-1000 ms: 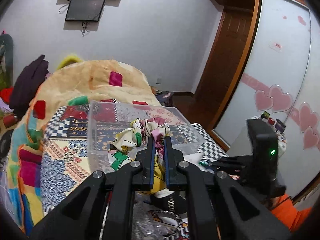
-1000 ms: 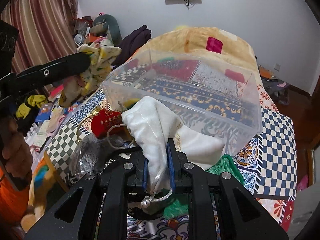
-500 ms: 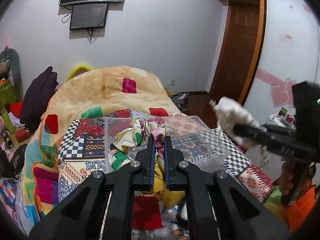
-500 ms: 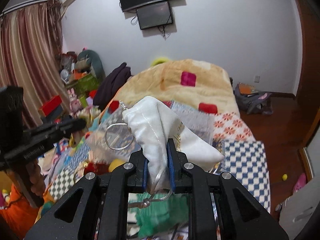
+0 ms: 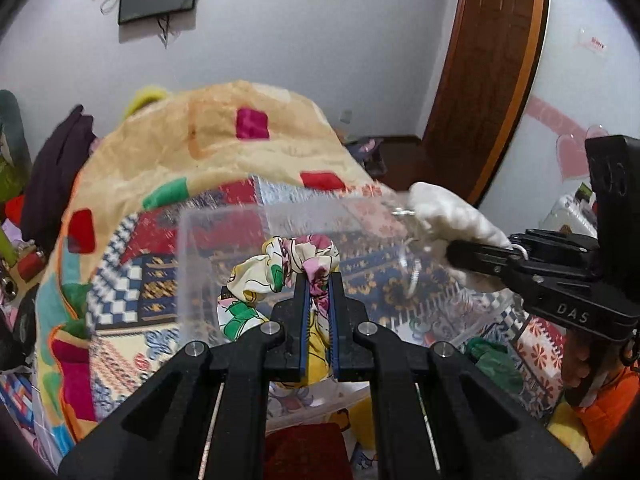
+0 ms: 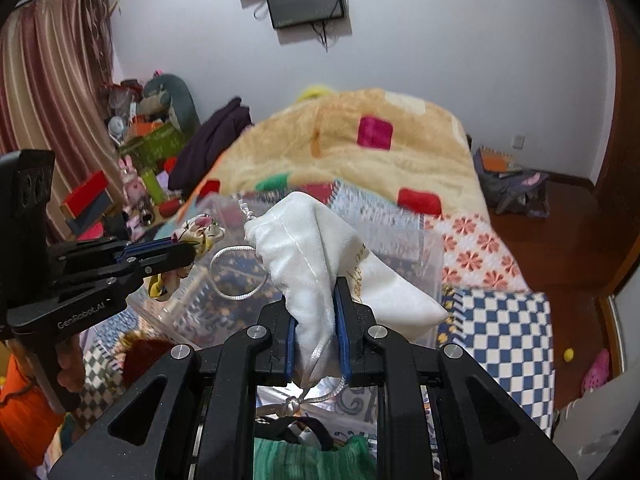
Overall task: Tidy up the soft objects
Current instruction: 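Lift the scrunchie with the left tool while the right tool carries the pouch over the box, then open the left tool over the box while the right tool releases the white pouch inside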
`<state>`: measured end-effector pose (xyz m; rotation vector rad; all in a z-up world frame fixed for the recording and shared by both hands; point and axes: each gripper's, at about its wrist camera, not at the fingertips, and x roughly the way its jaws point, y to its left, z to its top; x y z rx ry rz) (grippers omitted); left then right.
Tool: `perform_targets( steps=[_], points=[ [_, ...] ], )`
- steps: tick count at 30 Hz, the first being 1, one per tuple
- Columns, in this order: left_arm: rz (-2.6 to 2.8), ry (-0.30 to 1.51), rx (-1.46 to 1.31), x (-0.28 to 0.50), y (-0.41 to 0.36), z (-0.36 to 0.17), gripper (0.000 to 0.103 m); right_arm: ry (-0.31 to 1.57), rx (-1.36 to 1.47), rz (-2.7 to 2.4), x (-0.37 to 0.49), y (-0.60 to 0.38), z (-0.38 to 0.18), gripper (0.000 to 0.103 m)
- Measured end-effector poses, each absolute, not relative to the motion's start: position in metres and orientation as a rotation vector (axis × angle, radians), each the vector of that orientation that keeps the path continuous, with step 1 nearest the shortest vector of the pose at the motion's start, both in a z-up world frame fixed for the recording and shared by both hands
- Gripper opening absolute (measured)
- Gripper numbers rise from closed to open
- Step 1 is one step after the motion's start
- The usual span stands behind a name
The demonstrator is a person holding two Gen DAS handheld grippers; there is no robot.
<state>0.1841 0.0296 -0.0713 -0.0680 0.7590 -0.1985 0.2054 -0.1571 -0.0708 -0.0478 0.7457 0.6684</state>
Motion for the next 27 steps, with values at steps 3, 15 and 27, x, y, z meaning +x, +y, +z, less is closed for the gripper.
perform_targets(
  steps=[3, 15, 27],
  points=[
    [-0.210, 0.790, -0.043, 0.189, 0.022, -0.084, 0.007, 0.795, -0.053, 0.679, 0.212, -0.153, -0.084, 0.015],
    [-0.203, 0.765, -0.006, 0.178, 0.009, -0.076, 0.021, 0.776, -0.080, 0.646, 0.206, -0.155, -0.082, 0.054],
    [-0.146, 0.687, -0.045, 0.125, 0.031, -0.047, 0.066, 0.652, -0.048, 0.681, 0.167, -0.163, -0.045, 0.078]
  ],
)
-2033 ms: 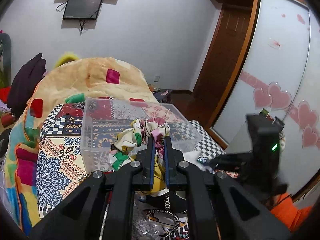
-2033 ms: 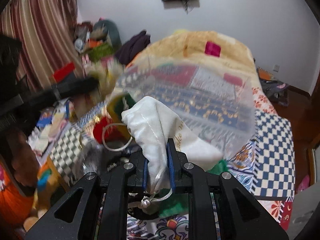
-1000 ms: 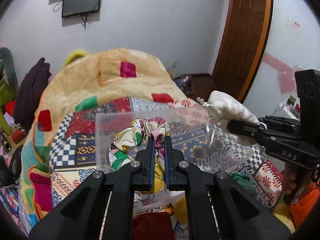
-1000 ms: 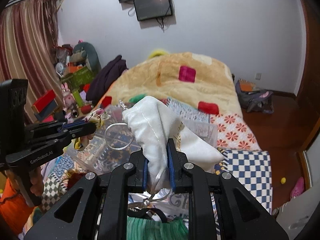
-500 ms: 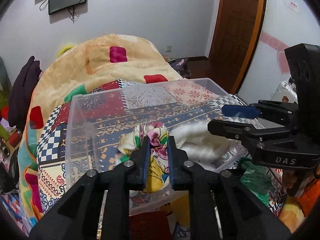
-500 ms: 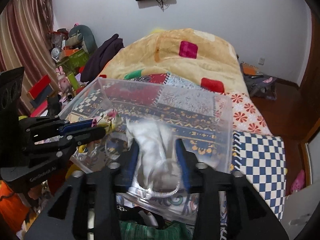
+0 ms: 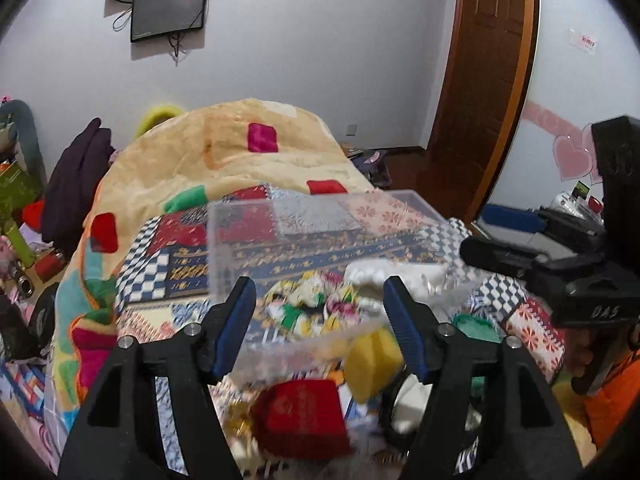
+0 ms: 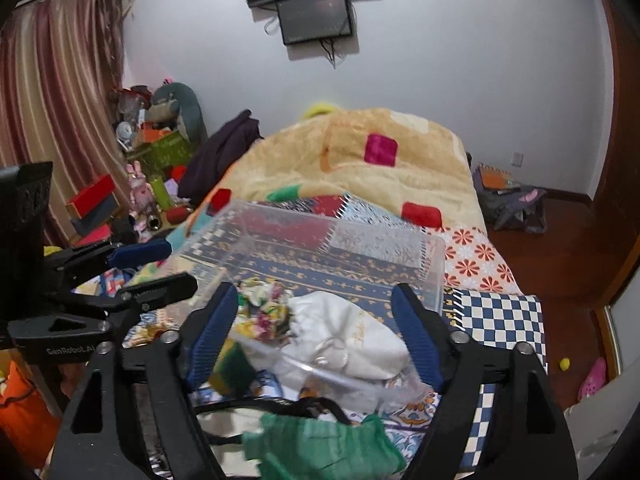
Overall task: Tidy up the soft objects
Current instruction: 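Open the left tool over the box while the right tool releases the white pouch inside, then grasp the red tasseled pouch with the left tool while the right tool grasps the yellow-green sponge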
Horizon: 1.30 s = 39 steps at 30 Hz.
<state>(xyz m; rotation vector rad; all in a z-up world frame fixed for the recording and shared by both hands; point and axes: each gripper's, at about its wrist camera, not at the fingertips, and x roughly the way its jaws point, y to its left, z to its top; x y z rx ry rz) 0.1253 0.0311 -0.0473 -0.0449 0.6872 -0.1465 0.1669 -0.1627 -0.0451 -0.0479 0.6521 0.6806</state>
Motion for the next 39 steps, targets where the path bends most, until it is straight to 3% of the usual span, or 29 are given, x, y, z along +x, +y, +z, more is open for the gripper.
perform_targets(
  steps=[9, 21, 24, 26, 32, 39],
  points=[
    [-0.100, 0.765, -0.037, 0.091, 0.046, -0.077, 0.067, 0.660, -0.075, 0.738, 0.138, -0.143, -0.054, 0.078],
    [-0.025, 0.830, -0.087, 0.087, 0.066, -0.120, 0.066, 0.814, -0.094, 0.777, 0.141, -0.109, -0.097, 0.078],
    [-0.043, 0.826, -0.109, 0.087, 0.068, -0.119, 0.055, 0.835, -0.112, 0.777, 0.142, -0.101, -0.103, 0.073],
    [-0.049, 0.837, -0.115, 0.089, 0.069, -0.120, 0.046, 0.853, -0.117, 0.783, 0.143, -0.098, -0.106, 0.063],
    [-0.065, 0.849, -0.121, 0.089, 0.069, -0.122, 0.031, 0.886, -0.129, 0.795, 0.144, -0.095, -0.114, 0.031],
    [-0.077, 0.835, -0.095, 0.080, 0.061, -0.117, 0.012, 0.849, -0.129, 0.813, 0.132, -0.102, -0.106, 0.028]
  ],
)
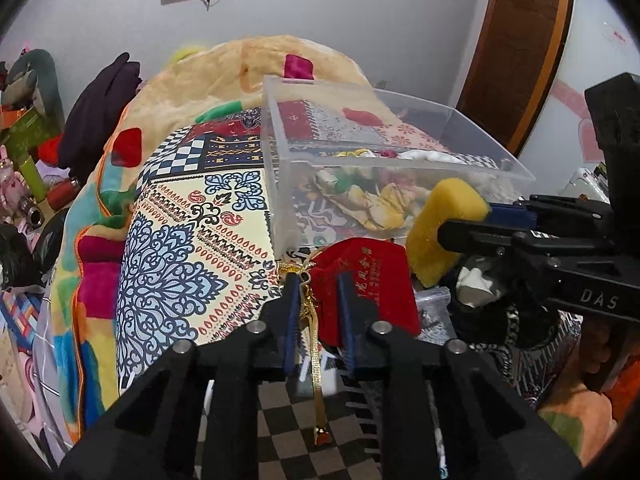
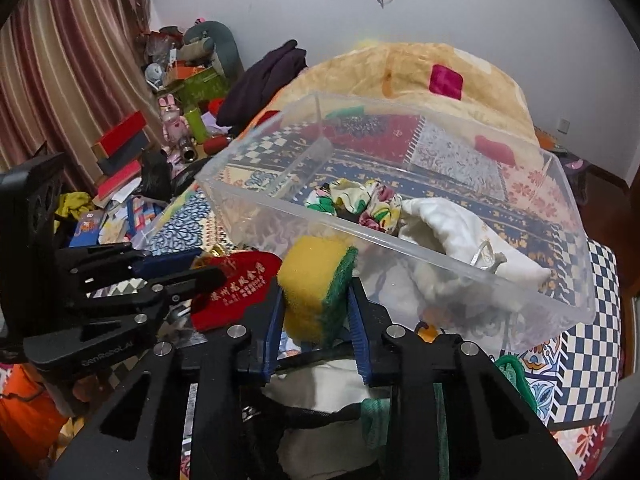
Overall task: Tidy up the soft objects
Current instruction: 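Grasp the red tasseled pouch with the left tool while the right tool grasps the yellow-green sponge, then carry the red pouch with the left tool while the right tool carries the sponge over the box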
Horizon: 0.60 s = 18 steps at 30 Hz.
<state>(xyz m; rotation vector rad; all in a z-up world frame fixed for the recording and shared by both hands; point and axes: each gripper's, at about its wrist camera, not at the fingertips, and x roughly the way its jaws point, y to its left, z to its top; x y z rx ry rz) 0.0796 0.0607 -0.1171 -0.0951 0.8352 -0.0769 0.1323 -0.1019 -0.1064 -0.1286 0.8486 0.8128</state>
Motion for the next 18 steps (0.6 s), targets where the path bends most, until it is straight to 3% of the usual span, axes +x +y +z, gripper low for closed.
perform_targets(
  steps=[6, 15, 18],
  points=[
    [-0.069, 0.783, -0.078, 0.067, 0.058, -0.095, 0.000, 0.813, -0.109, 0.830, 0.127, -0.107, -0.095, 0.027],
    [-0.111, 0.716, -0.080, 0.057, 0.054, -0.061, 0.000, 0.712, -0.039, 0.837, 0.117, -0.128, -0.062, 0.027],
    [-0.114, 0.763, -0.070, 0.063, 0.049, -0.069, 0.011, 0.683, -0.021, 0.831, 0.116, -0.136, -0.054, 0.027]
  ],
)
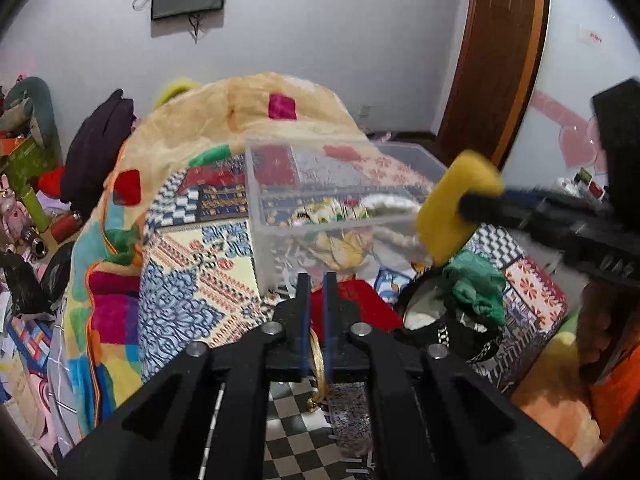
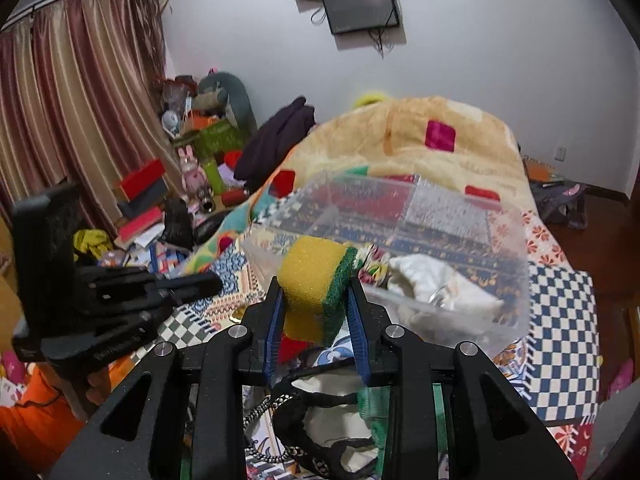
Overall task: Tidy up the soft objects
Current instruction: 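Carry the red pouch with the left tool while the right tool carries the sponge over the box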
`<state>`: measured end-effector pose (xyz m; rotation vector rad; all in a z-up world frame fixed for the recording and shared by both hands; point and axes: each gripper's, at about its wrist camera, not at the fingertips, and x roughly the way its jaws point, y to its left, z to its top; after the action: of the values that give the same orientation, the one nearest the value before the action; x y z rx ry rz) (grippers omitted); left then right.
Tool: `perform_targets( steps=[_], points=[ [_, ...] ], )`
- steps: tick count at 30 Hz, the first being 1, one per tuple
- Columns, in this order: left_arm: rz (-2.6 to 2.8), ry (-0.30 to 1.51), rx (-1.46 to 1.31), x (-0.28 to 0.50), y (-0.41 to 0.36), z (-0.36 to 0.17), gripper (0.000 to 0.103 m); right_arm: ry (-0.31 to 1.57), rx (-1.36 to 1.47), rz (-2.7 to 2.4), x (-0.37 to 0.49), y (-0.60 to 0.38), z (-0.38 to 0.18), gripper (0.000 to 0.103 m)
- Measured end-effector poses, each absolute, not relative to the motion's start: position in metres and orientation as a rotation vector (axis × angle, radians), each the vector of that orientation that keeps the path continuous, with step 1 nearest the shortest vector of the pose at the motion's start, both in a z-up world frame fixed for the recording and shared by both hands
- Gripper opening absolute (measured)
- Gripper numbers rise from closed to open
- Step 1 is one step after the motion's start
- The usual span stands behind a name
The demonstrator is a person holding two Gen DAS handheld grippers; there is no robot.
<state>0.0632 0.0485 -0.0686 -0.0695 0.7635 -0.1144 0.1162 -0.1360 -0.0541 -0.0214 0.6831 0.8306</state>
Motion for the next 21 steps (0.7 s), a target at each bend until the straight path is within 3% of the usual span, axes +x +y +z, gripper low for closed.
perform_targets(
  steps=[5, 6, 15, 17, 21],
  points=[
    [-0.104, 0.846, -0.074, 0.079, 0.046, -0.093, 0.052, 0.658, 0.006, 0.813, 0.117, -0.149, -0.048, 0.027],
    [-0.100, 0.863, -0.078, 0.083, 0.045, -0.098, 0.053, 0.657, 0.009, 0.809, 0.118, -0.151, -0.047, 0.027],
    [-0.109, 0.963, -0.095, 0.108, 0.047, -0.127, 0.053, 0.678, 0.030, 0.787, 0.126, -0.160, -0.056, 0.027],
    [-0.119, 0.966, -0.112, 0.108, 0.047, -0.130, 0.038, 0.676, 0.033, 0.787, 0.126, -0.162, -0.055, 0.027],
    [-0.109, 0.941, -0.097, 0.103, 0.046, -0.125, 0.027, 0.673, 0.034, 0.787, 0.126, -0.163, -0.055, 0.027]
  ],
)
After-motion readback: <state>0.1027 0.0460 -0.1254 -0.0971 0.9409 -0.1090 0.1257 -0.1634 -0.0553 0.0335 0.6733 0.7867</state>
